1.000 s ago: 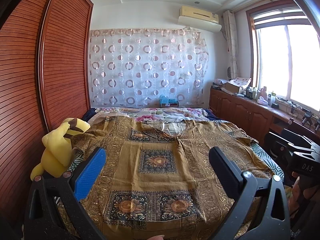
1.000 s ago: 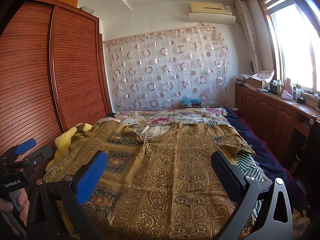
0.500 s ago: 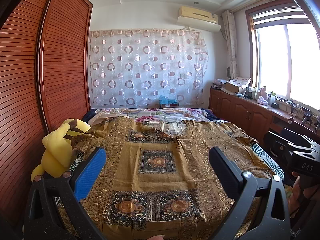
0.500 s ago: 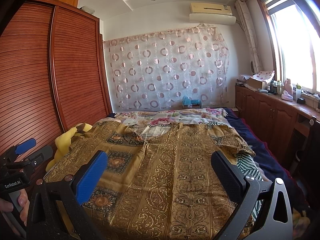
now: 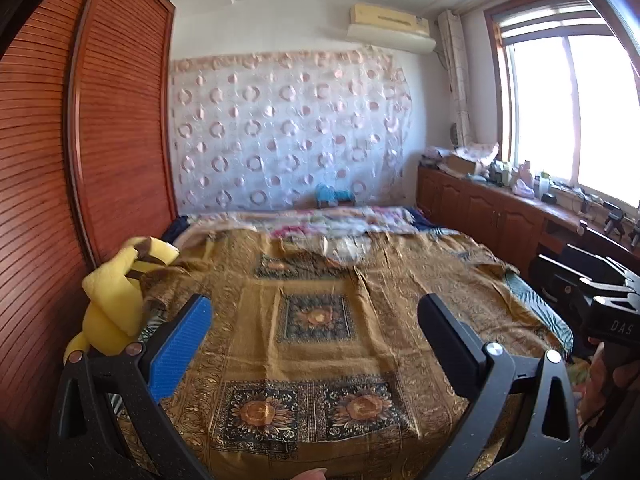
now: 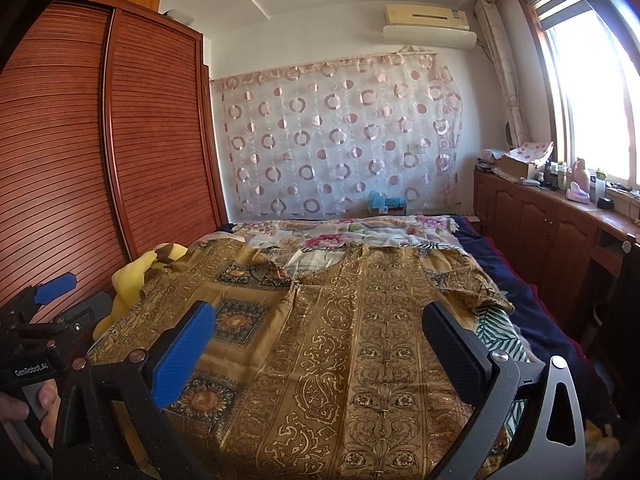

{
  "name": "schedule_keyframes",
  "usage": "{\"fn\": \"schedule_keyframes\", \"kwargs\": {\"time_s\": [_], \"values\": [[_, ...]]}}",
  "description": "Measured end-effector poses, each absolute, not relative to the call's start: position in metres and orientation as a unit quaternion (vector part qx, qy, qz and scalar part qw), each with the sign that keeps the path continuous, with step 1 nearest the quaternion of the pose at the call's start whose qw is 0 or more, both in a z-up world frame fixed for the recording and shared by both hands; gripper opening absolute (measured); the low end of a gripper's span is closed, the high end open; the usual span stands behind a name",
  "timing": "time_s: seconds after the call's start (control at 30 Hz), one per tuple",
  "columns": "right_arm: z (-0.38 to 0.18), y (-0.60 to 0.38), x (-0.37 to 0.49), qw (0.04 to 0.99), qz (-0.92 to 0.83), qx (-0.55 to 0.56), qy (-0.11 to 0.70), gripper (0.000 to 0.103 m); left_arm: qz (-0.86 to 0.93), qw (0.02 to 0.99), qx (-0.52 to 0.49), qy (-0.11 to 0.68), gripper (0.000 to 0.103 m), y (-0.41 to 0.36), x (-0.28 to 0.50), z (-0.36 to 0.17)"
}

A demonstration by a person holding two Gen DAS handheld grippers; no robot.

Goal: Fold small clothes
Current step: 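Reach the left gripper to the garment's sleeve edge and grasp it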

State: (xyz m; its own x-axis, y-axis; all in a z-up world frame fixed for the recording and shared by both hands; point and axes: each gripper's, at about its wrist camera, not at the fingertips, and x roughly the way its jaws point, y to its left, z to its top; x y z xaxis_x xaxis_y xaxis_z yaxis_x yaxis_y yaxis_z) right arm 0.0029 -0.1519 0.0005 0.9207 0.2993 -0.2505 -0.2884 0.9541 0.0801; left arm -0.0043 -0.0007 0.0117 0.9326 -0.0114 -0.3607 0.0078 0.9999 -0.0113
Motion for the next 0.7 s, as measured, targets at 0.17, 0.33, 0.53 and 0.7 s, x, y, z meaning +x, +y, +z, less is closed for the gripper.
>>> {"fn": "schedule_keyframes", "kwargs": {"time_s": [0.17, 0.33, 0.53, 0.7], "values": [[-0.004, -0.146, 0.017, 0.973, 0.177, 0.019, 0.148, 0.103, -0.003, 0.979, 0.008, 0.206, 0.103, 0.009, 0.011, 0.001], [-0.008, -0.139, 0.038, 0.968, 0.196, -0.005, 0.158, 0.103, -0.003, 0.975, 0.007, 0.224, 0.103, 0.024, 0.028, -0.015], [-0.014, -0.131, 0.078, 0.956, 0.220, -0.028, 0.194, 0.103, -0.009, 0.967, 0.014, 0.254, 0.103, 0.056, 0.055, -0.032], [-0.011, -0.119, 0.108, 0.948, 0.236, -0.044, 0.208, 0.103, -0.008, 0.958, 0.017, 0.285, 0.103, 0.094, 0.085, -0.037]]}}
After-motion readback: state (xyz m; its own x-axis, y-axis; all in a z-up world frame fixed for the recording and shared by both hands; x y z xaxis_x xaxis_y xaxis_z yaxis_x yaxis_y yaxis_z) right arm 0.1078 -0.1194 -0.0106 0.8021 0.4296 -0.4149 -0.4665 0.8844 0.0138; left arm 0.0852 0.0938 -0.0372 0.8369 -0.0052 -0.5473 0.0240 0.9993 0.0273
